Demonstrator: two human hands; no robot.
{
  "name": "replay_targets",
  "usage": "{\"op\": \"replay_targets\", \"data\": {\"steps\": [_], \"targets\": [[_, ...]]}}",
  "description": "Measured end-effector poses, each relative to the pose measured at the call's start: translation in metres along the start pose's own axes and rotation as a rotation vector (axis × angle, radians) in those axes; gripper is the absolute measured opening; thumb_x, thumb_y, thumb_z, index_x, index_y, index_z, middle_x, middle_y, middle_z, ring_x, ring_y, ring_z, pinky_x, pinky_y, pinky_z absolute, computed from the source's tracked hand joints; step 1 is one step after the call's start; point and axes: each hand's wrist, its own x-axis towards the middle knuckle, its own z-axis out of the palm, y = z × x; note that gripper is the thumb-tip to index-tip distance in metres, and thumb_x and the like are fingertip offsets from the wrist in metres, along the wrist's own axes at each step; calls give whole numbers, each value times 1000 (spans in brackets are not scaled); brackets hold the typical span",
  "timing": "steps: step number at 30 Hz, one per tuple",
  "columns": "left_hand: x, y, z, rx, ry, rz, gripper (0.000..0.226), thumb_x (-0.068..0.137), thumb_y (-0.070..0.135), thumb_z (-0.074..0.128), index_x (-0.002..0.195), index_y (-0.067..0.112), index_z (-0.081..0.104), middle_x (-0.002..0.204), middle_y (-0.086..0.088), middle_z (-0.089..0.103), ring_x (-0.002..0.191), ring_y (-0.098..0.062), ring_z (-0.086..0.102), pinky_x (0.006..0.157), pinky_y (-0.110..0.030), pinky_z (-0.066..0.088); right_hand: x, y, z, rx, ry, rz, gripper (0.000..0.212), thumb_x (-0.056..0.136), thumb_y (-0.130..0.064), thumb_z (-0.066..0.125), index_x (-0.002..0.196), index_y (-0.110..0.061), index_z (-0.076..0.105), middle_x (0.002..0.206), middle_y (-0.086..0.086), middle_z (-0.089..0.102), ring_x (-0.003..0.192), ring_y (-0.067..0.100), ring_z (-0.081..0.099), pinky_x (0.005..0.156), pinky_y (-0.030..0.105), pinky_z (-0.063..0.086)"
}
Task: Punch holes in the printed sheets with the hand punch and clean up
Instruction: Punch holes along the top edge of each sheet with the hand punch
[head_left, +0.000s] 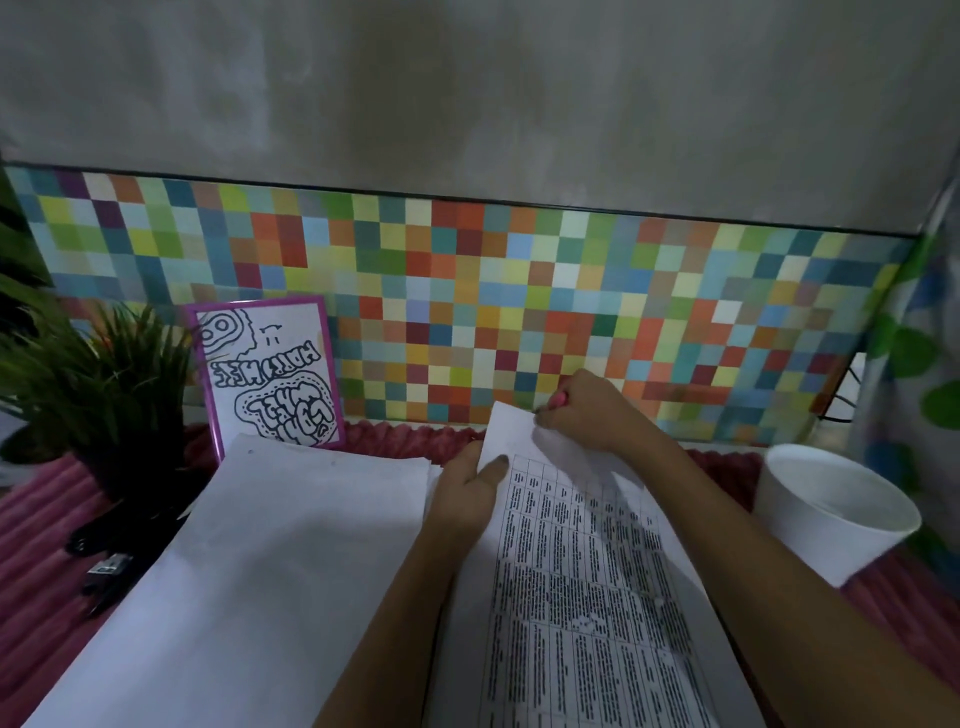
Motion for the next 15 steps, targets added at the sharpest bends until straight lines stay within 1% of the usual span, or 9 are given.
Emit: {"op": "replay_targets", "data": {"steps": [3,4,5,7,8,9,11,13,15], "targets": [[-2,3,2,16,30,37,47,82,55,52,120,31,64,109,13,72,106,-14,66,98,-48,50,2,-5,-3,-33,-47,-27,30,82,-13,64,57,-10,49,59,5,48,60,20,48,57,27,39],[-3,4,3,15,41,54,44,85,52,53,121,29,64,110,12,72,106,-13,66,99,-47,50,2,-4,-6,-14,-38,-42,18,82,-13,64,65,-8,59,68,5,57,69,21,55,64,29,45],[-5,5,3,11,48,74,39,91,45,53,123,26,63,112,11,71,108,-12,65,99,-46,50,2,-3,-10,57,7,-74,7,82,-14,65,86,-9,69,82,3,64,81,21,61,73,31,50],[-7,7,5,18,60,123,32,97,34,53,125,21,62,116,10,70,111,-11,63,102,-44,49,2,-3,-21,343,210,-110,45,84,-9,63,127,-20,58,102,4,66,91,21,63,75,32,52],[-8,8,6,31,67,143,31,98,33,52,124,21,62,117,10,69,112,-10,63,102,-44,48,1,-5,-28,578,329,-112,56,84,-3,61,135,-22,50,101,8,66,85,21,62,69,32,51],[-8,7,6,41,72,153,30,97,35,52,124,22,62,117,11,69,112,-9,62,102,-43,48,0,-7,-34,839,430,-113,60,81,2,57,136,-20,47,98,12,67,78,21,61,64,32,49],[-9,8,7,28,70,161,34,96,39,53,124,23,61,117,11,68,112,-7,62,102,-43,49,1,-13,-38,1252,499,-151,53,69,3,49,121,-4,56,87,16,69,63,21,58,57,31,43],[-9,7,8,10,57,160,37,93,43,52,124,24,61,116,12,69,111,-7,63,101,-44,50,0,-22,-35,1430,500,-207,43,59,-1,45,99,4,59,77,18,66,57,22,55,54,28,43],[-9,8,8,-7,48,172,39,91,45,52,123,24,62,115,12,69,111,-8,63,100,-44,50,0,-30,-27,1482,461,-250,33,58,-1,43,88,2,56,74,19,61,57,23,55,55,29,45]]}}
